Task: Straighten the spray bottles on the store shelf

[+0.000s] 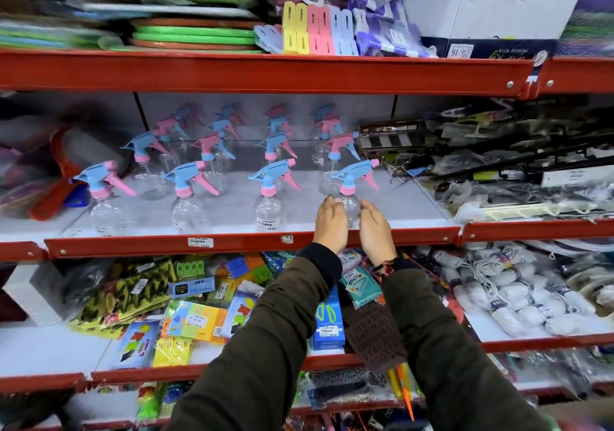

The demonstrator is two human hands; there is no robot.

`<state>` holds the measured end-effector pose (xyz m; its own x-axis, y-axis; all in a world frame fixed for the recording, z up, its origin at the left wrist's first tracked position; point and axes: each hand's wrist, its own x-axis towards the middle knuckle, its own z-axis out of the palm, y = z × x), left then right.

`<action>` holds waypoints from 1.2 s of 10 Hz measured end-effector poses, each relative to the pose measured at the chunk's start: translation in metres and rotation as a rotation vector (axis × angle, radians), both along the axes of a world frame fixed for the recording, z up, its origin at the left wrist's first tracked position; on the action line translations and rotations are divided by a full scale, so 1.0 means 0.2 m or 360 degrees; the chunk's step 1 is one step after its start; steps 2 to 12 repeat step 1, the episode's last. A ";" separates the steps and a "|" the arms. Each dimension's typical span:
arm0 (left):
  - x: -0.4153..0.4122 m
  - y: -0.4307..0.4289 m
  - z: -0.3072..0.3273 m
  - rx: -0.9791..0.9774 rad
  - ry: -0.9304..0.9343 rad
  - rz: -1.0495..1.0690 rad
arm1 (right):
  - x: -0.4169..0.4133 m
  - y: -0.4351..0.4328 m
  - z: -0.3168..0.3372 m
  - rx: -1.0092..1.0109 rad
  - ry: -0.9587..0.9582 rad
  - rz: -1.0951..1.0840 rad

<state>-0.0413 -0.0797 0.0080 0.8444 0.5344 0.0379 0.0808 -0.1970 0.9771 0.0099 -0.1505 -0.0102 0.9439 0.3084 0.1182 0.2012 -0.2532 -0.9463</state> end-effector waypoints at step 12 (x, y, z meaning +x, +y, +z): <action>-0.02 0.00 0.01 -0.0028 -0.0012 0.0034 | -0.02 0.00 0.00 0.0019 0.0009 -0.0035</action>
